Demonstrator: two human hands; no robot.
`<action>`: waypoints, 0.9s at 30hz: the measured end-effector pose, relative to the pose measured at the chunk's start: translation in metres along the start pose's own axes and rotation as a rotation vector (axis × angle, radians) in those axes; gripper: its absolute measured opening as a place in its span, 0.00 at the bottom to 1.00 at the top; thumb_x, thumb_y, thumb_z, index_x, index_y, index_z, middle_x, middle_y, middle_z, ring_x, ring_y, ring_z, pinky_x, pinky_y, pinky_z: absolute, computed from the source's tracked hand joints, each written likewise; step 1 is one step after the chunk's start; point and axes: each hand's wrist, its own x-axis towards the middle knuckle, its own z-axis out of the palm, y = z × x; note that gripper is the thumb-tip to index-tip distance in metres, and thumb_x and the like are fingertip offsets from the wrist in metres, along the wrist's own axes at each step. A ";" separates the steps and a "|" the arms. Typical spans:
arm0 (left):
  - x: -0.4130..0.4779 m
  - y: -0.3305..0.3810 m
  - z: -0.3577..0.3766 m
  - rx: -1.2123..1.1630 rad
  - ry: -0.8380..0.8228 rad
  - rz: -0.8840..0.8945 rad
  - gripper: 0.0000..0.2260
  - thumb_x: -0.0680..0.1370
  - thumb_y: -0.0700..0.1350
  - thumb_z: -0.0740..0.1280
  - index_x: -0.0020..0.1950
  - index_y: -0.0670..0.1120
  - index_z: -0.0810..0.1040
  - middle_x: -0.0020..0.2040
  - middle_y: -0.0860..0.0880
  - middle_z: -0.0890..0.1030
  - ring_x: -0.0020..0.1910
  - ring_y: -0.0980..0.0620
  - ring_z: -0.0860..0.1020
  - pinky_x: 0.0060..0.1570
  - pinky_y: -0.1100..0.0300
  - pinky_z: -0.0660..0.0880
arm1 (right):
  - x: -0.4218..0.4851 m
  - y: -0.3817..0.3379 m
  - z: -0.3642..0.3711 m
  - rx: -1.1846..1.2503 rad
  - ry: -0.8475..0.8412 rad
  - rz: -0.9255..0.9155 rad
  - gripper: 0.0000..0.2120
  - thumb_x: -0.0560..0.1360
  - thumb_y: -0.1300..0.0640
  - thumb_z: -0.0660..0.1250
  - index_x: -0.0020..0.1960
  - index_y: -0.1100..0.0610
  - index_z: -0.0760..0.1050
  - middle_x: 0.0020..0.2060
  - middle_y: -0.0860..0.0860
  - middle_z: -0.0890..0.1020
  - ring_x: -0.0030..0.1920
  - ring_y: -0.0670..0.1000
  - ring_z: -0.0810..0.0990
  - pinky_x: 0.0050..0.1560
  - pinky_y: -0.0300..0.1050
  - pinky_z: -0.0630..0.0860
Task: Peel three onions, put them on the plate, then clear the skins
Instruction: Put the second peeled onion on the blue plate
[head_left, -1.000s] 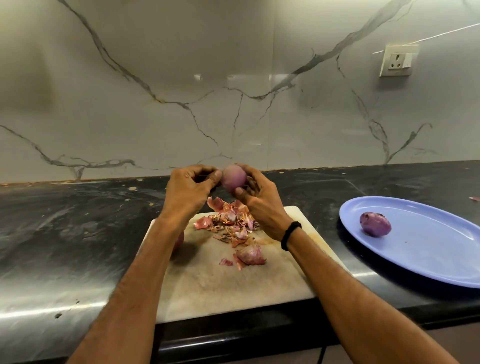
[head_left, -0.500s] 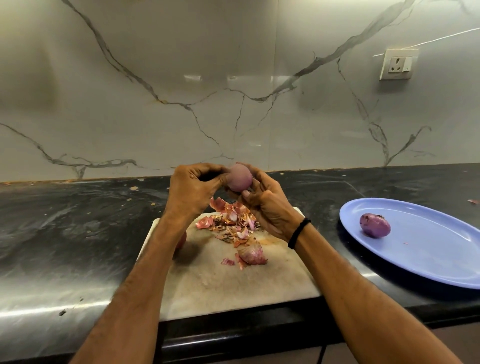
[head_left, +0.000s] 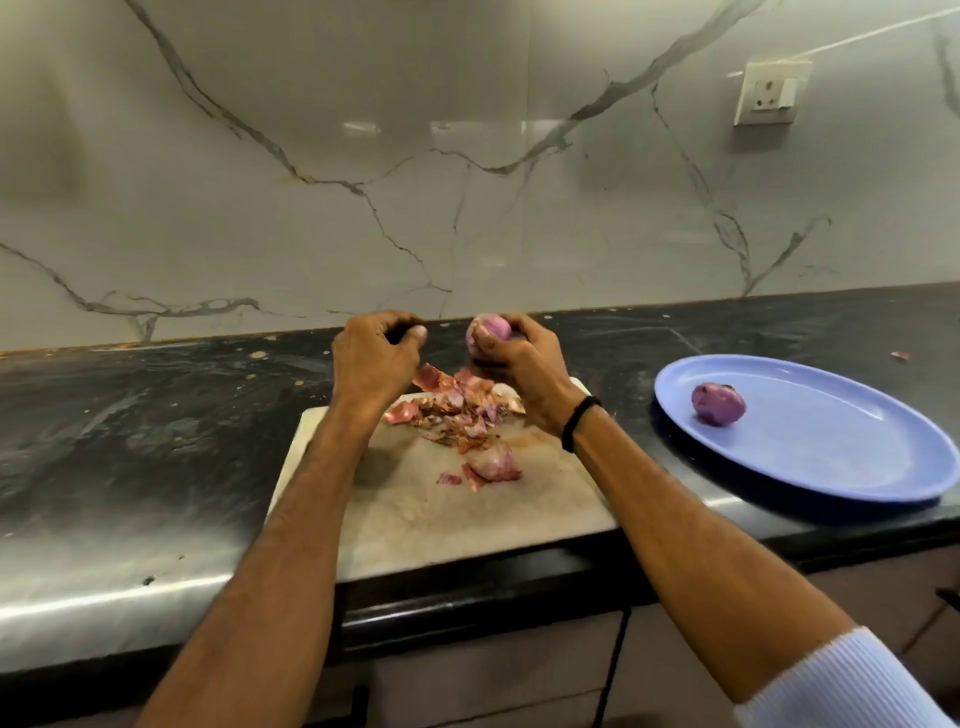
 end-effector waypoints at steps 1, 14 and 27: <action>0.002 -0.004 -0.005 0.020 0.012 -0.011 0.12 0.80 0.43 0.71 0.62 0.43 0.82 0.57 0.45 0.85 0.53 0.53 0.82 0.58 0.57 0.79 | 0.004 -0.001 0.003 -0.067 0.029 -0.019 0.17 0.73 0.62 0.74 0.60 0.60 0.75 0.54 0.58 0.80 0.51 0.56 0.83 0.51 0.52 0.82; -0.014 0.003 0.028 0.231 0.056 0.298 0.18 0.79 0.45 0.70 0.67 0.39 0.78 0.52 0.37 0.83 0.53 0.38 0.80 0.59 0.41 0.76 | -0.073 -0.045 -0.124 -0.939 0.662 -0.268 0.25 0.67 0.53 0.78 0.62 0.55 0.74 0.54 0.54 0.72 0.50 0.54 0.76 0.55 0.41 0.71; -0.022 -0.001 0.025 0.259 0.196 0.345 0.15 0.81 0.40 0.67 0.66 0.37 0.76 0.53 0.33 0.82 0.53 0.34 0.78 0.62 0.39 0.71 | -0.096 -0.056 -0.233 -1.302 0.565 0.303 0.25 0.72 0.52 0.72 0.66 0.61 0.71 0.63 0.61 0.76 0.65 0.61 0.71 0.63 0.51 0.69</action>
